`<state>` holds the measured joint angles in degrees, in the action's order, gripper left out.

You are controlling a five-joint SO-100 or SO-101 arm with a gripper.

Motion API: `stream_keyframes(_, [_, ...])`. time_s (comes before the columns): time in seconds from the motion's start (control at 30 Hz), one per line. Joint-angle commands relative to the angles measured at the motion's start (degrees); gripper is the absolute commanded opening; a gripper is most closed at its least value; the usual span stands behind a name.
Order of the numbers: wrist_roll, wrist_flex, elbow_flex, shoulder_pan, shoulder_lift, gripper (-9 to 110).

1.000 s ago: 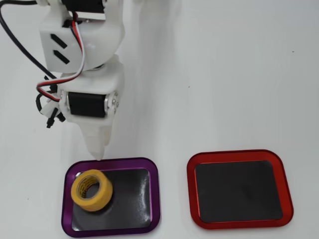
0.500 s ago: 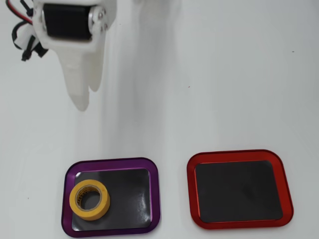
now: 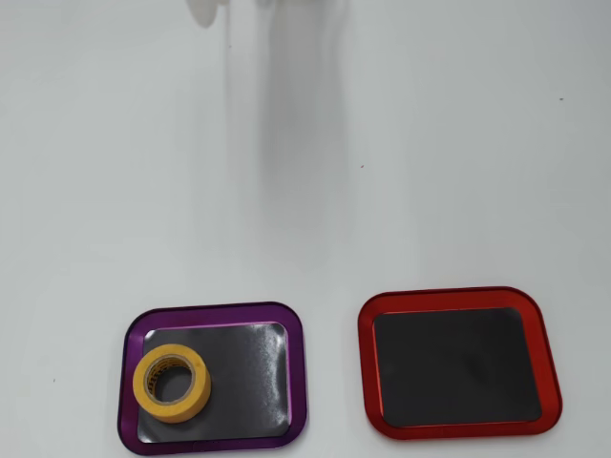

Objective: Grasp a tape and put it in the right purple dish.

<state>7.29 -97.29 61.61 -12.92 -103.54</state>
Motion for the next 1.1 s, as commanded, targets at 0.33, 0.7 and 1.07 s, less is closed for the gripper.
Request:
stream_keyframes(0.33, [-0.1,17.1,59.4,-0.7,-42.3,11])
stream_keyframes(0.7, [-0.1,38.6,102.3,-0.2,-80.5,12])
stream_keyframes(1.07, [-0.5,34.6,116.2,-0.1,-91.8,12])
